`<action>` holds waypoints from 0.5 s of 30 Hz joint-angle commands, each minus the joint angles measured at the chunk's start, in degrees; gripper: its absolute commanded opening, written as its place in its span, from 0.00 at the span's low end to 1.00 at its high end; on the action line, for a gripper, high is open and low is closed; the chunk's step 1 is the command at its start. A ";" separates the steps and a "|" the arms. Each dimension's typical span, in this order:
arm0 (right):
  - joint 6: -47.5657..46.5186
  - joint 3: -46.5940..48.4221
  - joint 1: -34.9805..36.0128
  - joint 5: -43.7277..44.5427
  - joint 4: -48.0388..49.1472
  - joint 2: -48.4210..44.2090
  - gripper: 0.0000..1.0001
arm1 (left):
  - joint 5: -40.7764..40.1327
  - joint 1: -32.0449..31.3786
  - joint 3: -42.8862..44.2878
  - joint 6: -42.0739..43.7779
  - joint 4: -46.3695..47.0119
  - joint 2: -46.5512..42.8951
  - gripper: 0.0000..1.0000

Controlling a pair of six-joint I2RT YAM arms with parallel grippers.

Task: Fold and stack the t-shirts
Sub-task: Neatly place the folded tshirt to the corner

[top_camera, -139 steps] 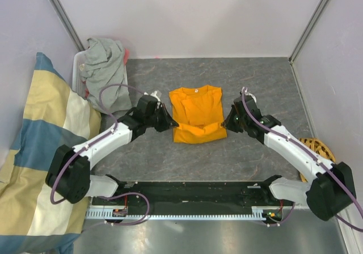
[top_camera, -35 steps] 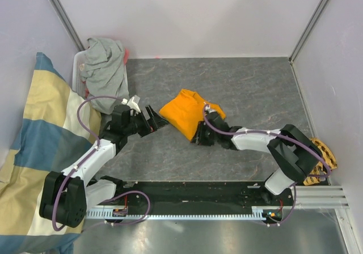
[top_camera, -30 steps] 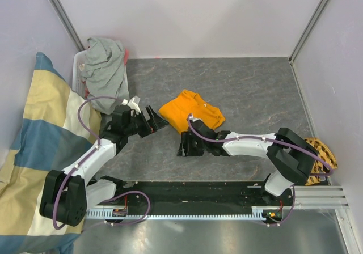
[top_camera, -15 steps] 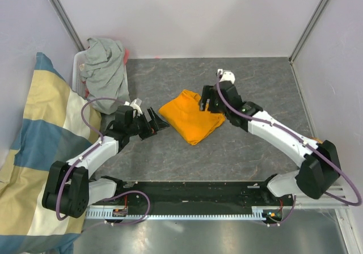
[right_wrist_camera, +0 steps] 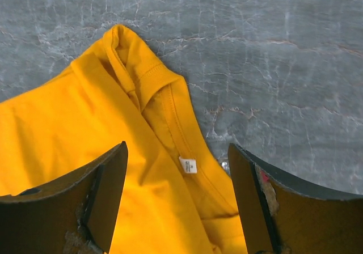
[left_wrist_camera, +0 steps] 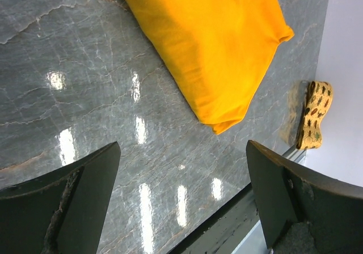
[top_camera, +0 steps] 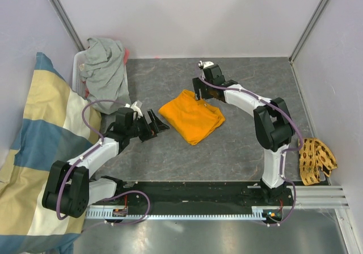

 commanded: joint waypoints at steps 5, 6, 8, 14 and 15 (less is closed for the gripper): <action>-6.12 3.74 -3.05 -13.50 -0.50 4.54 0.79 | 0.54 0.06 -1.42 1.12 0.50 -1.80 1.00; -6.30 3.47 -3.14 -14.39 -0.59 4.54 0.80 | 0.63 0.06 -1.59 1.12 0.50 -1.63 1.00; -6.83 2.60 -3.05 -16.32 -0.51 4.28 0.80 | 0.72 0.06 -1.77 1.12 0.59 -1.54 1.00; -7.26 0.66 -3.05 -17.65 -1.38 3.93 0.80 | 0.63 0.06 -2.30 1.12 0.94 -1.54 1.00; -7.27 0.31 -3.05 -17.91 -1.47 3.75 0.79 | 0.63 0.06 -2.47 1.12 0.94 -1.63 1.00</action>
